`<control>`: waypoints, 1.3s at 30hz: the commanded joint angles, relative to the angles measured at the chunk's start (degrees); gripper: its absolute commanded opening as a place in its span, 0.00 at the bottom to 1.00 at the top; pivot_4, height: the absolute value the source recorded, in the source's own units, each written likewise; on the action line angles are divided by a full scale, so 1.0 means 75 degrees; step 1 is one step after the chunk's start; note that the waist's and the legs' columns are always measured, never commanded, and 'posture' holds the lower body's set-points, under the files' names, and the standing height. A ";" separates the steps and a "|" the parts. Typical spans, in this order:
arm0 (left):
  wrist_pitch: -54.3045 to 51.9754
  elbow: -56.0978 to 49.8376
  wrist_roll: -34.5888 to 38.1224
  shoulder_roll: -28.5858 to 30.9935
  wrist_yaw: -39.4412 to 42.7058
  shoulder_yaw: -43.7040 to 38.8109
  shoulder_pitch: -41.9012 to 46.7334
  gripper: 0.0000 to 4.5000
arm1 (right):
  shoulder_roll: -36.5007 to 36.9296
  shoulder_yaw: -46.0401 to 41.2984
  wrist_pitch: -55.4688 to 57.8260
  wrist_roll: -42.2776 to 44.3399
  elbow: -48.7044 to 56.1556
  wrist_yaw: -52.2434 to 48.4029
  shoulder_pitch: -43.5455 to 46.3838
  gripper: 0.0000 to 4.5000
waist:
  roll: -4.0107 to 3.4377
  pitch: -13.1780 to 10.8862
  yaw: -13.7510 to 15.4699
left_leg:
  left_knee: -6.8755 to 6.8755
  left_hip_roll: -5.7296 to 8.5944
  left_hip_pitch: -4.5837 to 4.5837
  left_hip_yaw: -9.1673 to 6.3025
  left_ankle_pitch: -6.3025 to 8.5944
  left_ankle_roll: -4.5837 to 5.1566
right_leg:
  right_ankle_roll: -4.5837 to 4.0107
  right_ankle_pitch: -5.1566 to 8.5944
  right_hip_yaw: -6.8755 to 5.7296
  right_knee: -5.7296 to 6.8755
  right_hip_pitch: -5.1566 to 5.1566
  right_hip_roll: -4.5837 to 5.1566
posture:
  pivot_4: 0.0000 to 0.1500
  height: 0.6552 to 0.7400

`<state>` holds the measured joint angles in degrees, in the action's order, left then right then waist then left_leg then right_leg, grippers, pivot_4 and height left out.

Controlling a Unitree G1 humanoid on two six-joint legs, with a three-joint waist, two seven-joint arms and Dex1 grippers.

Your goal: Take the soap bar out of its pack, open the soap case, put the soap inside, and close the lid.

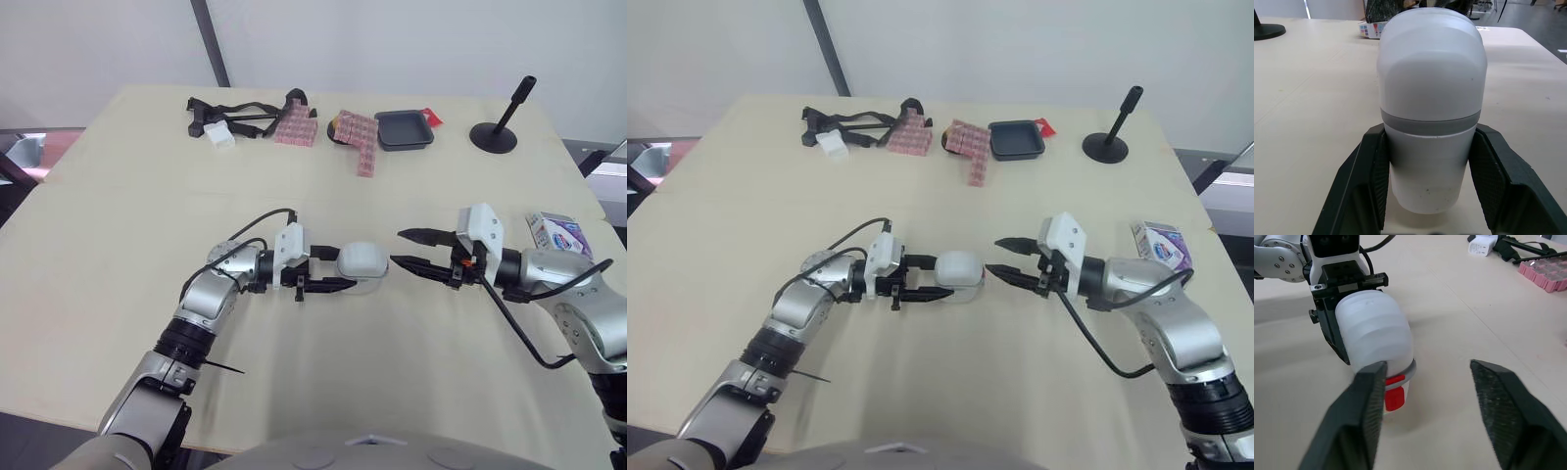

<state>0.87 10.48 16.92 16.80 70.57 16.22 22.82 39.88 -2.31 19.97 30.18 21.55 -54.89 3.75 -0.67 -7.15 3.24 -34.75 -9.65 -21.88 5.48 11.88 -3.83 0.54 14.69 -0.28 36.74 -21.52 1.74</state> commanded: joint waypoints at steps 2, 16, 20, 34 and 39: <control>-0.0023 -0.0256 0.0202 0.0054 0.0012 -0.0199 0.0071 0.41 | 0.0067 -0.0078 -0.1050 -0.0676 -0.0125 -0.0174 -0.0395 0.99 | 0.0001 0.0000 -0.0006 | -0.0002 0.0001 -0.0001 0.0000 0.0000 0.0000 | 0.0000 0.0000 0.0001 0.0000 0.0001 0.0002 | 1.00 1.00; -0.1111 -0.0572 0.0439 0.0287 -0.0157 -0.0231 0.0093 0.41 | 0.0052 -0.0125 -0.2422 -0.0377 -0.0219 -0.1599 -0.1228 1.00 | 0.0001 0.0000 -0.0047 | -0.0007 -0.0001 0.0001 0.0000 0.0002 0.0008 | -0.0001 0.0001 -0.0001 0.0006 0.0001 0.0002 | 1.00 1.00; -0.4369 -0.1556 0.1606 0.0727 -0.0622 -0.0453 0.0281 0.41 | -0.0069 -0.0149 -0.2328 -0.0288 -0.0220 -0.1436 -0.1245 1.00 | 0.0002 -0.0001 -0.0073 | -0.0014 -0.0002 0.0009 0.0001 0.0001 0.0009 | -0.0005 0.0003 0.0002 0.0028 -0.0008 0.0002 | 1.00 1.00; -1.2221 -0.1788 0.4017 0.0755 -0.3336 -0.2130 0.0714 0.41 | -0.0071 -0.0011 -0.2282 -0.0277 -0.0225 -0.1554 -0.1338 1.00 | 0.0001 -0.0001 -0.0034 | -0.0016 0.0007 -0.0010 0.0003 -0.0002 0.0009 | -0.0036 0.0021 0.0007 0.0027 -0.0021 0.0002 | 1.00 1.00; -1.2247 -0.1315 0.3621 0.0561 -0.3938 -0.2230 0.0699 0.41 | -0.0106 0.0031 -0.2273 -0.0286 -0.0236 -0.1529 -0.1391 1.00 | 0.0002 -0.0001 -0.0019 | -0.0015 0.0009 -0.0010 -0.0002 -0.0001 0.0010 | -0.0022 0.0013 0.0003 0.0002 0.0000 0.0003 | 1.00 1.00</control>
<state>-91.27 -0.67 46.67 20.37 44.19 -0.55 28.22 39.07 -1.43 3.35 27.22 18.82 -66.32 -6.62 -0.65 -7.15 3.09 -34.84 -9.58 -21.89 5.46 11.87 -3.76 0.39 14.78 -0.27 36.70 -21.44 1.76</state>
